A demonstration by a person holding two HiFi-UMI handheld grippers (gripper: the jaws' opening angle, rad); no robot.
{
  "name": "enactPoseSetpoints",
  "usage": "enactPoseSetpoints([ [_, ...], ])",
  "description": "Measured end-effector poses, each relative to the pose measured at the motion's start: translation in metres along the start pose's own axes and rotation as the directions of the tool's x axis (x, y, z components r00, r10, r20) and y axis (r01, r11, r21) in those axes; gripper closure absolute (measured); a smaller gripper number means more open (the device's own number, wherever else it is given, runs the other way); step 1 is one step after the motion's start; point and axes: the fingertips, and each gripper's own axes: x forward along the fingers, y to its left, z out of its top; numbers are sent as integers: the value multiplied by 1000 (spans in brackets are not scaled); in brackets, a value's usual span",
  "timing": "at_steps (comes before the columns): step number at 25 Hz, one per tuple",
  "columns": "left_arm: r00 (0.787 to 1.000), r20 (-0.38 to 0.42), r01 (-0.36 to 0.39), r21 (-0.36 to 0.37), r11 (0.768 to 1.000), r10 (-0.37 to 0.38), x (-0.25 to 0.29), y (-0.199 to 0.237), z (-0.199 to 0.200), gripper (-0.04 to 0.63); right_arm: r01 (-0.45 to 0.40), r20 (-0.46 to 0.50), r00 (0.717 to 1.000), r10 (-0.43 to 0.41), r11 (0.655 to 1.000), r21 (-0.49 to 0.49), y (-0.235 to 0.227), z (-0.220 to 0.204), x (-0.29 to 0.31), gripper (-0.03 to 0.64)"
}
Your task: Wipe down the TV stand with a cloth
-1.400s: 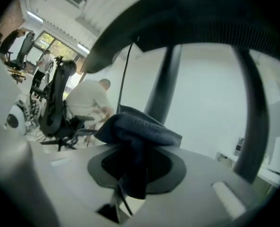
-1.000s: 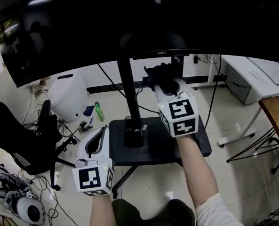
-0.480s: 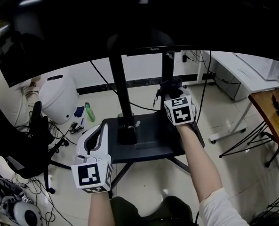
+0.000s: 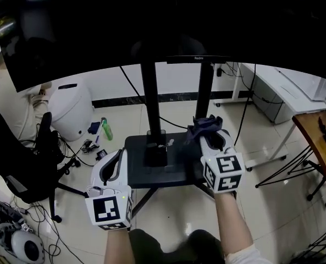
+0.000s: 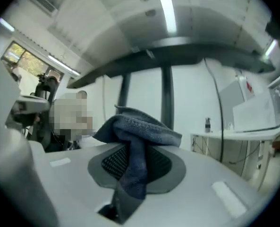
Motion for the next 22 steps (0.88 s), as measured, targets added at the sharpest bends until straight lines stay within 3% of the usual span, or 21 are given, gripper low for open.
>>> enactPoseSetpoints([
  [2,1000,30,-7,-1,1000,7,-11,1,9,356,5,223,975,3,999,-37,48,56,-62,532],
  [3,999,38,-8,2,1000,8,-18,0,11,356,1,290,957,16,998,-59,70,71,-85,532],
  [5,999,-32,0,22,1000,1,-38,-3,2,356,-33,310,949,62,995,-96,109,69,-110,532],
  [6,993,-115,11,38,999,-7,-49,-4,-10,356,-60,286,954,85,994,-96,126,58,-112,534],
  [8,973,-229,13,51,999,-1,-65,-2,-33,356,-108,122,986,117,991,-73,152,18,-103,534],
  [9,968,-252,-1,47,999,13,-69,4,-41,356,-129,35,991,131,990,-47,164,-3,-93,534],
  [11,963,-265,-42,36,998,50,-72,23,-57,356,-163,-35,986,163,987,5,190,-33,-61,534],
  [12,966,-248,-62,35,997,69,-71,35,-64,356,-174,-30,984,174,985,13,202,-43,-38,534],
  [14,986,-138,-92,35,995,96,-65,63,-69,356,-179,47,983,179,984,-18,223,-45,15,534],
  [16,989,-82,-119,18,993,120,-67,87,-71,356,-162,76,983,165,986,-42,238,-39,66,534],
  [19,986,-77,-150,10,989,151,-87,106,-64,356,-110,-109,988,109,994,-1,237,-95,136,535],
  [22,985,-50,-164,35,986,166,-106,116,-49,356,-21,-284,959,26,1000,21,214,-139,188,537],
])
